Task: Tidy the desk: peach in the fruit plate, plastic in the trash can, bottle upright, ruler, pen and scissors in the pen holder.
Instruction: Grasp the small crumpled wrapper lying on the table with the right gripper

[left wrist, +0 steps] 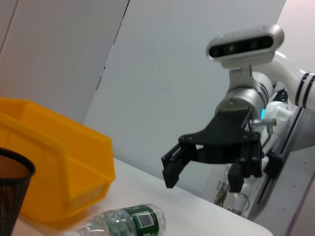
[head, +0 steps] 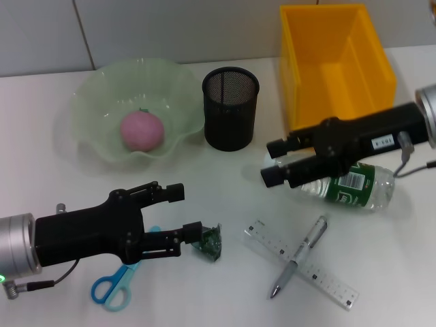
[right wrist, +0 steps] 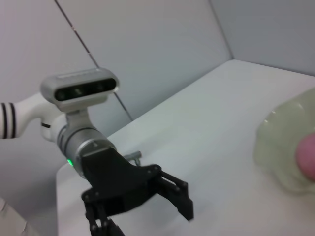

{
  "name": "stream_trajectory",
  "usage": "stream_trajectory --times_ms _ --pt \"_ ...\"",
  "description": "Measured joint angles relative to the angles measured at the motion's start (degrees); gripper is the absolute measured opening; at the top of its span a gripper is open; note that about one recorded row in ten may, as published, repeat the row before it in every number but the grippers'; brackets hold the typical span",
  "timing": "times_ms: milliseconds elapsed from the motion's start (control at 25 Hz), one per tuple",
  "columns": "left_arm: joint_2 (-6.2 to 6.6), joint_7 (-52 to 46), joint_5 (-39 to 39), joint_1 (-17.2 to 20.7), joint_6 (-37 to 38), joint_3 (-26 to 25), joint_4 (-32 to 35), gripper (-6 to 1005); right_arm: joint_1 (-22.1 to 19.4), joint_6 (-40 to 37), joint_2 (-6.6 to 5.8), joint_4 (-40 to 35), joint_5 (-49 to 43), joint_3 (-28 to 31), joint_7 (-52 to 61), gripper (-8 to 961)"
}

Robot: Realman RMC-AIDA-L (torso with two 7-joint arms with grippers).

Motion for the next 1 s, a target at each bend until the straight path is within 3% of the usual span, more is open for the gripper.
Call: stream_trajectory --times_ms 240,400,480,600,640,760,1000 --pt "0.70 -0.2 0.0 0.0 0.6 -0.6 0.2 875 5.9 -0.1 -1.44 0.5 -0.9 -3.2 5.2 764" --pt "1.50 0.0 0.1 0.0 0.7 -0.3 0.1 875 9.1 0.4 -1.51 1.9 -3.6 -4.2 6.0 764" --pt "2.10 0.0 1.4 0.1 0.7 -0.4 0.0 875 12.0 3.0 -1.19 5.5 -5.9 -7.4 5.2 764" --pt "2.60 0.0 2.3 0.2 0.6 -0.5 -0.1 875 13.3 5.5 -0.86 7.9 -6.1 -10.7 3.9 764" --pt "3.05 -0.1 3.0 0.3 0.3 -0.6 -0.2 875 14.2 8.5 -0.26 9.8 -6.1 -14.4 2.4 764" --pt "3.57 0.0 3.6 0.9 -0.1 -0.7 -0.3 875 14.7 13.0 0.85 11.0 -6.1 -19.2 0.6 764" --pt "3.87 0.2 4.2 1.8 -2.0 -0.6 -0.3 875 14.7 20.3 1.69 13.5 -5.3 -26.6 -2.1 763"
